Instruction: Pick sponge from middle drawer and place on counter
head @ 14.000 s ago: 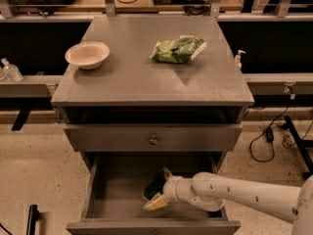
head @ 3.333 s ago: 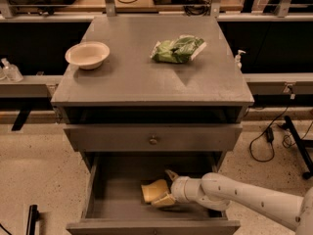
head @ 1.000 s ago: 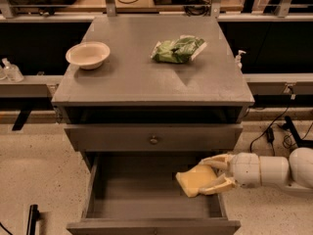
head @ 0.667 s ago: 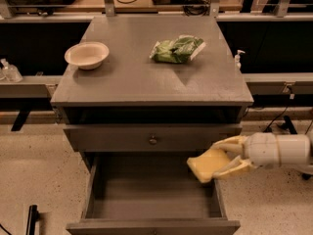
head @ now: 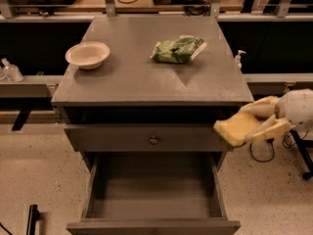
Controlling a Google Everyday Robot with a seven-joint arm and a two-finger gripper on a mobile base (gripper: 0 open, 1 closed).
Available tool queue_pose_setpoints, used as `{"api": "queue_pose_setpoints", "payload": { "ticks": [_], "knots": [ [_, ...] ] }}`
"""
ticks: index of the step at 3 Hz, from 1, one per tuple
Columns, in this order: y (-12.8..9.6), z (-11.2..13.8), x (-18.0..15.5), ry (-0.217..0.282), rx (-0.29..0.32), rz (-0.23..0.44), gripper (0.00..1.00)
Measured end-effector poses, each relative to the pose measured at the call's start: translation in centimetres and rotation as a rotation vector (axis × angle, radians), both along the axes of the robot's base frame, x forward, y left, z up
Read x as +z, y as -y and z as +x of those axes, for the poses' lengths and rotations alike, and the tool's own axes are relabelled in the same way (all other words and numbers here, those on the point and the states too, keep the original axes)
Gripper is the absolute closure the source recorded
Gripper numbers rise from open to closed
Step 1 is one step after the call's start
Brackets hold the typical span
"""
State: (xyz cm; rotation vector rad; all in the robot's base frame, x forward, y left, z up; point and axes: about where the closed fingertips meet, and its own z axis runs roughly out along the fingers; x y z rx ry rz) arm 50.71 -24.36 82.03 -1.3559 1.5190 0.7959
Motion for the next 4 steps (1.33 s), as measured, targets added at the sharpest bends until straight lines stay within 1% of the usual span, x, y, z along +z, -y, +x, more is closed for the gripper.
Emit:
{"api": "queue_pose_setpoints", "payload": {
  "ticks": [1,2,3,4],
  "knots": [
    [1.8,1.0,6.2,0.069,-0.048,0.011,1.00],
    [1.6,1.2,6.1,0.061,-0.054,0.006,1.00],
    [0.5,2.3,5.7,0.023,-0.086,-0.021,1.00],
    [-1.1,6.1,6.2,0.003,-0.164,-0.132,1.00]
  ]
}}
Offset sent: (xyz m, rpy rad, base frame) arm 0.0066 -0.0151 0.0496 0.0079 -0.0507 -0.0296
